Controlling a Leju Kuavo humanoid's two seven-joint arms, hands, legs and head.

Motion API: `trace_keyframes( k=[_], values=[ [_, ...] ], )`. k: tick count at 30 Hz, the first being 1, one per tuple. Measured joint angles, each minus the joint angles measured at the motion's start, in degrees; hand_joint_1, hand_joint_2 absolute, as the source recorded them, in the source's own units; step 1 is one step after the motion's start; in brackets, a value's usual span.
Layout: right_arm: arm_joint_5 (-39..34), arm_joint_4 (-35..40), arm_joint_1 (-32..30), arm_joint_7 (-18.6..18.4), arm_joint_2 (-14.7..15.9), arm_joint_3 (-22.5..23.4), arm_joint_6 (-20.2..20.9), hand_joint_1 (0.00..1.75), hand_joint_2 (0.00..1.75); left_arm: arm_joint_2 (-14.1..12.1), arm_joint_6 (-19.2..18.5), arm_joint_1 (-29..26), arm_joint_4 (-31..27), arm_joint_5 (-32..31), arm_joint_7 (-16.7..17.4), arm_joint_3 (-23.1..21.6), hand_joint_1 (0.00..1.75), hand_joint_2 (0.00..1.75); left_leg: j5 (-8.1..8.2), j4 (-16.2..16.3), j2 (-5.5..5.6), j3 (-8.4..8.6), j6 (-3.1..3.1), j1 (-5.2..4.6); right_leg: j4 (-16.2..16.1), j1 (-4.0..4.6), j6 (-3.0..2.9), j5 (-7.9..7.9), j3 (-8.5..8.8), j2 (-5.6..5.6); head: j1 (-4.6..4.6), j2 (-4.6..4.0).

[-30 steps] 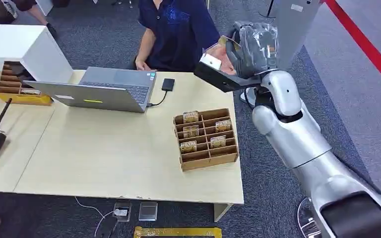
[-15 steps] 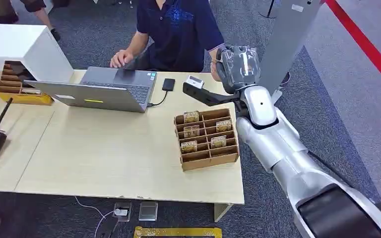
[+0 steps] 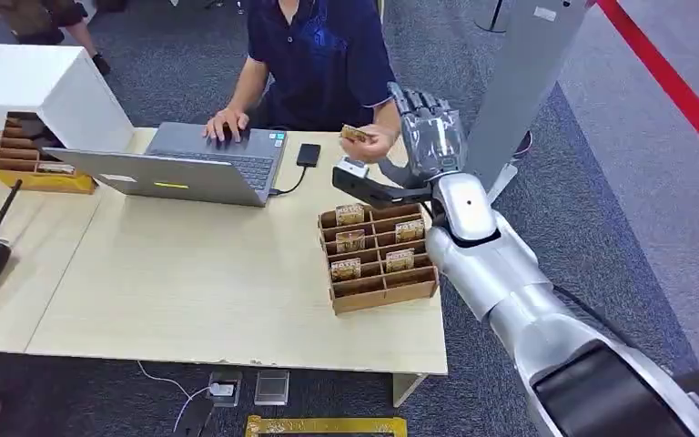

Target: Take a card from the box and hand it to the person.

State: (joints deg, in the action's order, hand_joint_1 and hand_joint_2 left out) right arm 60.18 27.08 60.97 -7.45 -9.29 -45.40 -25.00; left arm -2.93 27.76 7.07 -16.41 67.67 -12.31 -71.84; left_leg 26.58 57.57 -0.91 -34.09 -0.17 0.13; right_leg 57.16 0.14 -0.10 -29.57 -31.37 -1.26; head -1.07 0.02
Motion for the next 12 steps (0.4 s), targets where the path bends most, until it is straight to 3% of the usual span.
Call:
trace_keyframes(
  k=[6, 12],
  values=[
    [-9.5, -0.4, -0.2, 6.0, -0.4, 1.8, -1.6, 0.0, 0.0, 0.0, 0.0, 0.0, 0.0, 0.1, 0.3, 0.0, 0.0, 0.0, 0.0, 0.0, -0.01, 0.0, 0.0, 0.0, 0.0, 0.0, 0.01, 0.01, 0.0, 0.0, 0.02, 0.0],
    [-24.6, 1.5, -1.4, 14.8, -0.2, 6.1, -5.0, 0.0, 0.0, 0.0, 0.0, -0.1, 0.0, 0.4, 0.4, 0.0, 0.0, 0.0, 0.0, 0.0, 0.0, 0.01, 0.0, 0.0, 0.0, -0.01, 0.01, 0.01, -0.01, 0.02, 0.02, 0.0]
  ],
)
